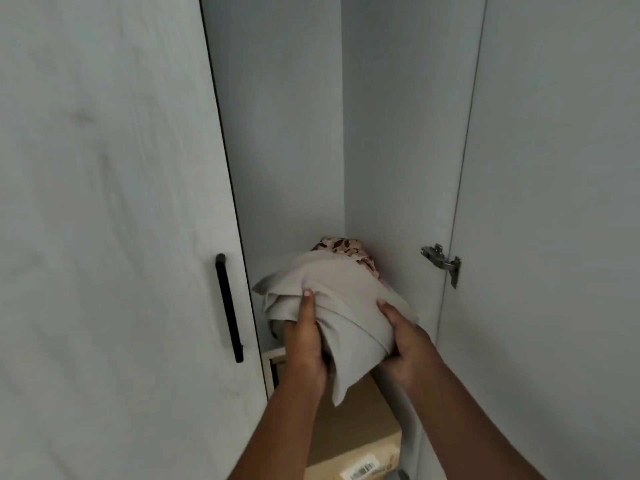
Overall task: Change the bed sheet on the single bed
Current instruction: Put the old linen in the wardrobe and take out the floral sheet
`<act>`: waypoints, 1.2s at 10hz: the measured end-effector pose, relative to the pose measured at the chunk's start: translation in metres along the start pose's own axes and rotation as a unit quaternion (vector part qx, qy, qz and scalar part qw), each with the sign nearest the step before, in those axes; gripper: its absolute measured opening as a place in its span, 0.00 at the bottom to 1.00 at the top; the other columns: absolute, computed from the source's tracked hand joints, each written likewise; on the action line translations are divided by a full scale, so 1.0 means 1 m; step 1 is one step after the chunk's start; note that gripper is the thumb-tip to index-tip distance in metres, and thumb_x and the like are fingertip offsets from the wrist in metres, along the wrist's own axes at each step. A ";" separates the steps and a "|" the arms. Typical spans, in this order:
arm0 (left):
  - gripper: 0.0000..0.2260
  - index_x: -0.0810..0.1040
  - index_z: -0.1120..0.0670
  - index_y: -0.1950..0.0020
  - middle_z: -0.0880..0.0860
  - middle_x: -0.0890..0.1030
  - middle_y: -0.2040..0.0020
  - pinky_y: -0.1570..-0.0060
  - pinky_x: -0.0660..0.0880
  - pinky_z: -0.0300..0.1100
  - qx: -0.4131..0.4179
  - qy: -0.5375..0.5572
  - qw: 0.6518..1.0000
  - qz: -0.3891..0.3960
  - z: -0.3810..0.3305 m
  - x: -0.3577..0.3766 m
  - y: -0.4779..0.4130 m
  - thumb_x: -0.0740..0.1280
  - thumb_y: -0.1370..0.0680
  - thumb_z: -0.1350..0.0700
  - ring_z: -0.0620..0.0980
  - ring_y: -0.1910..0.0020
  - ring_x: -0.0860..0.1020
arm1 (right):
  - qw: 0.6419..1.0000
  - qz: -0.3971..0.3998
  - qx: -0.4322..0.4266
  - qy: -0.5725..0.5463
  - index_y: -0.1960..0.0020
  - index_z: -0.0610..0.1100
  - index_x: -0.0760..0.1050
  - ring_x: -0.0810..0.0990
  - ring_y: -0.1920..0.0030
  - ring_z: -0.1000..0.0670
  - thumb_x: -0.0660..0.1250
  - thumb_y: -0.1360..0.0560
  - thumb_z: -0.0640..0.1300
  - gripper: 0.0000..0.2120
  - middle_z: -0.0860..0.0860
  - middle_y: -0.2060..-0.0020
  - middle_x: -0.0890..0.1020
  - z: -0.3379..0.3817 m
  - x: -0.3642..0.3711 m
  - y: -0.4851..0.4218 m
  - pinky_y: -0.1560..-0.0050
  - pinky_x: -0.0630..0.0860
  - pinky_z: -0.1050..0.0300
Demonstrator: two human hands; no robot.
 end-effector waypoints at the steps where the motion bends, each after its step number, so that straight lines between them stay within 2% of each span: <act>1: 0.23 0.76 0.44 0.35 0.53 0.85 0.45 0.55 0.82 0.55 -0.034 -0.009 0.999 0.008 -0.002 0.006 -0.021 0.73 0.26 0.39 0.58 0.48 0.83 | 0.999 -0.005 0.011 -0.029 0.37 0.47 0.81 0.83 0.43 0.33 0.90 0.51 0.49 0.44 0.41 0.44 0.85 -0.005 0.025 -0.035 0.44 0.77 0.26; 2: 0.25 0.72 0.46 0.30 0.51 0.81 0.40 0.56 0.81 0.47 -0.001 -0.035 0.999 -0.014 -0.015 0.005 -0.043 0.71 0.24 0.39 0.53 0.45 0.81 | 0.999 -0.001 0.009 -0.054 0.38 0.45 0.81 0.84 0.46 0.34 0.89 0.48 0.47 0.40 0.40 0.46 0.86 -0.005 0.056 -0.053 0.45 0.78 0.28; 3: 0.42 0.59 0.48 0.20 0.50 0.69 0.26 0.32 0.70 0.53 0.074 -0.176 0.980 -0.052 -0.029 -0.002 -0.065 0.71 0.28 0.33 0.55 0.30 0.71 | 0.999 0.001 -0.023 -0.045 0.38 0.42 0.80 0.85 0.47 0.37 0.83 0.36 0.44 0.29 0.41 0.47 0.86 0.001 0.088 -0.063 0.49 0.82 0.36; 4: 0.39 0.51 0.53 0.19 0.56 0.63 0.22 0.28 0.65 0.54 0.141 -0.323 0.928 -0.120 -0.037 -0.006 -0.074 0.67 0.22 0.41 0.58 0.26 0.66 | 0.999 0.020 -0.011 -0.050 0.33 0.41 0.76 0.84 0.45 0.35 0.81 0.33 0.44 0.31 0.38 0.43 0.84 -0.008 0.126 -0.090 0.51 0.82 0.35; 5: 0.37 0.47 0.53 0.18 0.56 0.55 0.19 0.24 0.58 0.56 0.169 -0.419 0.875 -0.172 -0.048 -0.004 -0.083 0.63 0.19 0.43 0.58 0.21 0.57 | 0.999 0.035 -0.004 -0.037 0.30 0.39 0.73 0.80 0.40 0.41 0.76 0.26 0.46 0.28 0.41 0.37 0.80 -0.014 0.175 -0.096 0.57 0.83 0.52; 6: 0.32 0.48 0.53 0.18 0.54 0.50 0.17 0.24 0.53 0.52 0.172 -0.413 0.872 -0.200 -0.052 -0.004 -0.101 0.59 0.17 0.46 0.55 0.19 0.51 | 1.000 0.028 0.011 -0.001 0.30 0.39 0.67 0.74 0.41 0.46 0.63 0.17 0.48 0.19 0.47 0.39 0.74 -0.020 0.202 -0.101 0.59 0.75 0.66; 7: 0.28 0.52 0.54 0.18 0.56 0.51 0.18 0.23 0.50 0.49 0.157 -0.377 0.885 -0.225 -0.052 -0.014 -0.126 0.56 0.15 0.47 0.55 0.19 0.51 | 0.996 0.030 0.007 0.088 0.25 0.34 0.65 0.75 0.35 0.43 0.66 0.19 0.52 0.31 0.41 0.30 0.73 -0.045 0.213 -0.139 0.59 0.76 0.66; 8: 0.31 0.55 0.52 0.18 0.55 0.54 0.18 0.22 0.51 0.48 0.155 -0.315 0.908 -0.230 -0.044 -0.021 -0.143 0.49 0.18 0.38 0.53 0.20 0.53 | 0.978 -0.009 -0.018 0.207 0.26 0.35 0.66 0.74 0.32 0.40 0.72 0.26 0.55 0.37 0.38 0.30 0.72 -0.054 0.205 -0.159 0.37 0.73 0.51; 9: 0.32 0.58 0.54 0.19 0.56 0.56 0.19 0.22 0.53 0.48 0.160 -0.270 0.918 -0.241 -0.038 -0.029 -0.155 0.48 0.19 0.39 0.53 0.20 0.56 | 0.945 0.029 -0.016 0.327 0.27 0.35 0.67 0.74 0.33 0.40 0.72 0.26 0.56 0.37 0.39 0.31 0.73 -0.063 0.206 -0.170 0.43 0.71 0.57; 10: 0.42 0.58 0.56 0.19 0.58 0.55 0.19 0.22 0.52 0.49 0.163 -0.287 0.899 -0.289 -0.035 -0.048 -0.169 0.39 0.25 0.30 0.55 0.20 0.55 | 0.915 0.144 -0.041 0.375 0.27 0.36 0.69 0.77 0.34 0.40 0.63 0.18 0.57 0.29 0.39 0.32 0.76 -0.069 0.224 -0.168 0.51 0.75 0.60; 11: 0.58 0.59 0.56 0.19 0.59 0.51 0.18 0.22 0.52 0.53 0.138 -0.309 0.882 -0.327 -0.024 -0.061 -0.183 0.28 0.37 0.21 0.59 0.20 0.54 | 0.823 0.229 -0.066 0.515 0.33 0.41 0.74 0.81 0.39 0.42 0.49 0.20 0.69 0.35 0.40 0.32 0.78 -0.077 0.234 -0.162 0.52 0.78 0.59; 12: 0.39 0.60 0.55 0.19 0.58 0.48 0.18 0.22 0.51 0.54 0.117 -0.344 0.877 -0.314 -0.022 -0.054 -0.180 0.43 0.21 0.30 0.59 0.20 0.53 | 0.801 0.177 -0.035 0.571 0.40 0.41 0.78 0.83 0.44 0.46 0.66 0.20 0.57 0.20 0.40 0.37 0.81 -0.076 0.229 -0.169 0.61 0.75 0.63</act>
Point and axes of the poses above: each hand's wrist, its own y-axis away from the middle knuckle, its own x-axis out of the palm, z = x × y, the point moved 9 cm from there along -y, towards the middle knuckle
